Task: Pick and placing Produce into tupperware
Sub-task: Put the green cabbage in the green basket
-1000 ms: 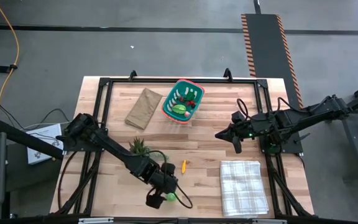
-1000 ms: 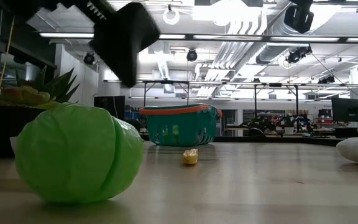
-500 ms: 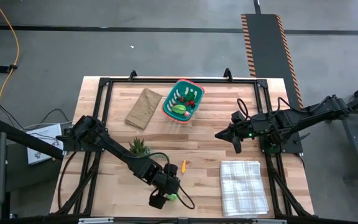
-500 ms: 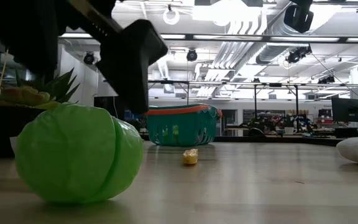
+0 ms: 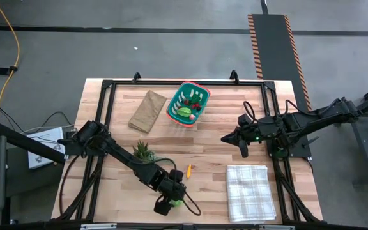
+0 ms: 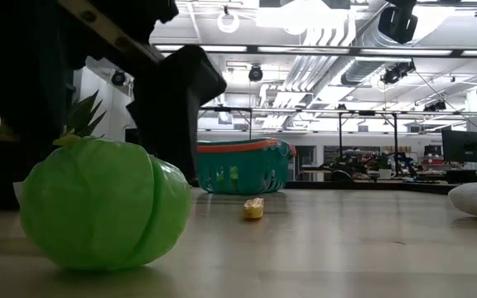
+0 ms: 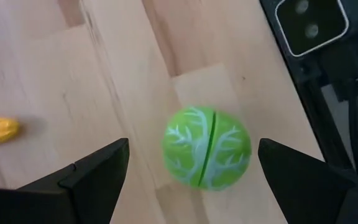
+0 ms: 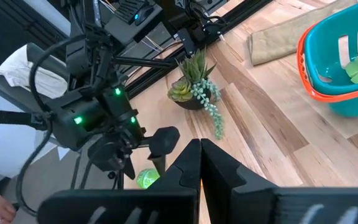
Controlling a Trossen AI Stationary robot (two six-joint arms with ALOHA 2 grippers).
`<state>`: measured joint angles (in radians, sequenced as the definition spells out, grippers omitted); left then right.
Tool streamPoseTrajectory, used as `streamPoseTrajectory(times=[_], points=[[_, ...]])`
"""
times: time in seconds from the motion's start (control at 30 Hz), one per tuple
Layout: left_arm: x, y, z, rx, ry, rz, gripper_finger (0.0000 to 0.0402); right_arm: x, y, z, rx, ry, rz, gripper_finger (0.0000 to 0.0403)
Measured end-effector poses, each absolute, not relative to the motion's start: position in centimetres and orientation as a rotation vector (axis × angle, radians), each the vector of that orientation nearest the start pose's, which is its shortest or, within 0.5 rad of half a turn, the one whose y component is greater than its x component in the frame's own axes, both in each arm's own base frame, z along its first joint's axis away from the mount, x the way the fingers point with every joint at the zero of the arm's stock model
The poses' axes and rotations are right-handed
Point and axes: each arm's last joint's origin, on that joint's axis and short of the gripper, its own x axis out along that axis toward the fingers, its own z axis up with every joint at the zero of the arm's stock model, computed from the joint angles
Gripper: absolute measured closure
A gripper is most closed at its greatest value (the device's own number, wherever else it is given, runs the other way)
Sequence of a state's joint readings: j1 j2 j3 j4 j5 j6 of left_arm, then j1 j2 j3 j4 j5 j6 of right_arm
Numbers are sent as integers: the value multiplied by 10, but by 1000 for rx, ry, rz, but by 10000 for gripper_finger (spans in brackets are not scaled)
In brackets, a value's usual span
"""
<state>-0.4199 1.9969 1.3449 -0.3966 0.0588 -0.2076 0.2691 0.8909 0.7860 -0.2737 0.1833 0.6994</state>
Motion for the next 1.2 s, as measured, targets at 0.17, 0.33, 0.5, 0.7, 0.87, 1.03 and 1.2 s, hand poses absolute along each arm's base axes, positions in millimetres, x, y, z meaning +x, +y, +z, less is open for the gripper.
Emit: streamPoseTrajectory(times=[0.17,0.33,0.5,0.7,0.87,1.03,1.2], points=[[372,-172,152,6,1098,-343,55,188,46,307,605,381,-48,402],[369,-182,147,35,1098,-391,55,188,46,307,605,383,-48,402],[369,-186,143,39,1089,-384,55,188,46,307,602,385,-49,402],[371,-185,144,43,1077,-369,55,188,46,307,601,387,-49,402],[372,-186,144,41,1066,-371,55,188,46,307,601,387,-49,402],[372,-186,144,41,1065,-371,55,188,46,307,601,387,-49,402],[372,-185,144,44,1063,-365,55,188,46,307,597,387,-49,402]])
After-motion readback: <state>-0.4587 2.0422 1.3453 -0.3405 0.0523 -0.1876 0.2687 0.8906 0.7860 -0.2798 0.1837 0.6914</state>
